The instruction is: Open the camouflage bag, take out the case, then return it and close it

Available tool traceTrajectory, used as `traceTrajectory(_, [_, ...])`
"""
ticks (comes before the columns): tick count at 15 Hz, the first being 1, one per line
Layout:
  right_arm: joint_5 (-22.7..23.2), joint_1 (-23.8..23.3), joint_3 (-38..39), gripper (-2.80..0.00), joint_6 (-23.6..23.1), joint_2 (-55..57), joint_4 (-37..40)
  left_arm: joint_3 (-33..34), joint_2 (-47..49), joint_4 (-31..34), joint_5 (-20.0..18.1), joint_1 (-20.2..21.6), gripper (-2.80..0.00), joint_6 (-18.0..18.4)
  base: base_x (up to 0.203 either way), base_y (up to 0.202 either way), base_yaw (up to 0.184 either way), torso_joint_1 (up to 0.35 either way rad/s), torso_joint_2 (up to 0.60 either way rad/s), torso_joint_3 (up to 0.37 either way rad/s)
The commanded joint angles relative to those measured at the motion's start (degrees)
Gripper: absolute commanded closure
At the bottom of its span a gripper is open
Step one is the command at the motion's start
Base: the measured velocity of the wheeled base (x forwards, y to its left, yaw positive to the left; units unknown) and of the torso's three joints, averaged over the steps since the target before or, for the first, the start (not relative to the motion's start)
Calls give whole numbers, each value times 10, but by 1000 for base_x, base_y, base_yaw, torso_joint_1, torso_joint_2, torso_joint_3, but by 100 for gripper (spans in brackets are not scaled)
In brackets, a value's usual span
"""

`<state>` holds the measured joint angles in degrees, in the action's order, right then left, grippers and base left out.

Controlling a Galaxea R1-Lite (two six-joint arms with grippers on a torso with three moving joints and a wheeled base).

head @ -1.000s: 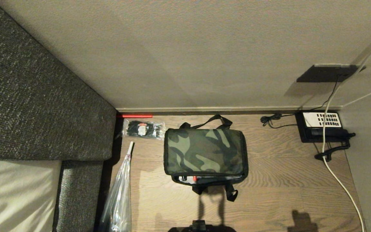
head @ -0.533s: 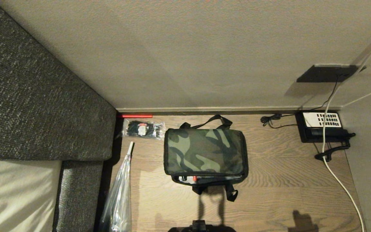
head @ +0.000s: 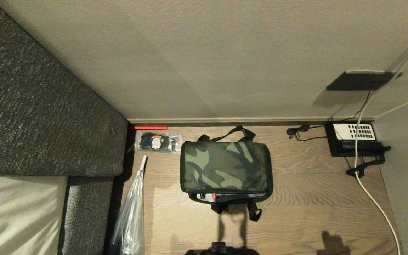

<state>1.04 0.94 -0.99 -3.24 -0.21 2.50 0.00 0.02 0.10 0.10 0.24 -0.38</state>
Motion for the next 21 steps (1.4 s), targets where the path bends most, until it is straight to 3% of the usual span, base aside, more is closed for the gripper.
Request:
traceTrajectory(1, [0, 0, 0, 0, -1, 0, 0, 1, -1, 0, 1, 1, 0, 4, 0, 0, 0, 0, 0, 0])
traceTrajectory(9, [0, 0, 0, 0, 0, 0, 0, 2, -1, -1, 2, 1, 0, -5, 0, 0, 0, 1, 2, 21])
traceTrajectory(21, [0, 0, 0, 0, -1, 1, 0, 2, -1, -1, 2, 0, 0, -7, 0, 0, 0, 3, 2, 198])
